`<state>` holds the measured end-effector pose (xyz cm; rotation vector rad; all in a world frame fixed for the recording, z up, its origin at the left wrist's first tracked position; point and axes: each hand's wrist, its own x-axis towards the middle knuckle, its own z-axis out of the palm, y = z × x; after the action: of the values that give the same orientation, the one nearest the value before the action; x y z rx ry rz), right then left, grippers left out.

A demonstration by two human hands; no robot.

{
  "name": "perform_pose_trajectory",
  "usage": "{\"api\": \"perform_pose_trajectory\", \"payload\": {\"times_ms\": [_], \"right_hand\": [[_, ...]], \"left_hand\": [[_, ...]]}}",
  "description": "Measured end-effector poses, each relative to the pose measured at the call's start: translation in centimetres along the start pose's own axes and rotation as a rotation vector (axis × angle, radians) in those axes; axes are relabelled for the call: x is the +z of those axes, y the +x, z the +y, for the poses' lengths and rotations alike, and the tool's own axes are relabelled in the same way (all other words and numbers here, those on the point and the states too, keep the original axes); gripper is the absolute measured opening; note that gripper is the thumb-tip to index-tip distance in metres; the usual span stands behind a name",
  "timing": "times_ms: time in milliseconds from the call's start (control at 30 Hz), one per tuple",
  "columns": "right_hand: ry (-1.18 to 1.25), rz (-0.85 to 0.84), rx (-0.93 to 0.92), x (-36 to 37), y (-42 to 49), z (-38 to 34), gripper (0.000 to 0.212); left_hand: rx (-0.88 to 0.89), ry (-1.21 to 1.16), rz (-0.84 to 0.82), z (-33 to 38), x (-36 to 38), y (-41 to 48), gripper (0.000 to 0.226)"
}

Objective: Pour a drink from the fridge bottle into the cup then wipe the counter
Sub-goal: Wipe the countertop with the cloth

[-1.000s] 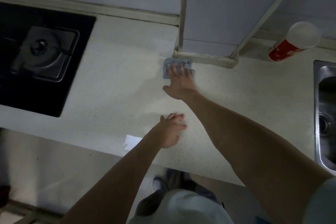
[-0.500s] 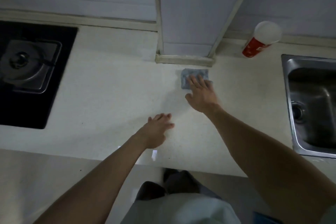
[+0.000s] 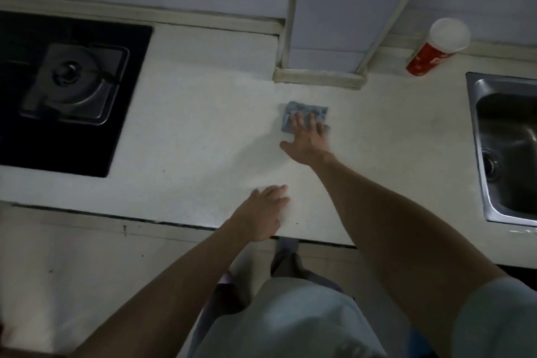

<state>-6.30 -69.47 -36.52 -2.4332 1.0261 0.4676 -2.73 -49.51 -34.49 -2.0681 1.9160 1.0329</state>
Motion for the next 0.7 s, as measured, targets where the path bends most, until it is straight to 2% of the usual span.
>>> {"api": "perform_pose_trajectory", "payload": {"times_ms": [133,267,533,700], "right_hand": [[-0.082,-0.011,-0.154,3.3,-0.6,-3.3,0.082],[-0.094,0.040,-0.162,5.2,-4.2,-1.6,0.079],[-0.011,0.033,0.239,9.9,-16.5,3.6,0.079],[0.052,0.044,0.372,12.7,-19.2,-1.5,0.077]], "left_hand": [[-0.006,0.032,0.033,-1.6,2.7,-3.1,0.056],[0.004,0.085,0.030,-3.2,4.7,-5.3,0.054],[-0.021,0.053,0.089,-5.4,6.0,-8.8,0.058],[-0.082,0.097,0.061,-7.2,6.5,-10.7,0.058]]}}
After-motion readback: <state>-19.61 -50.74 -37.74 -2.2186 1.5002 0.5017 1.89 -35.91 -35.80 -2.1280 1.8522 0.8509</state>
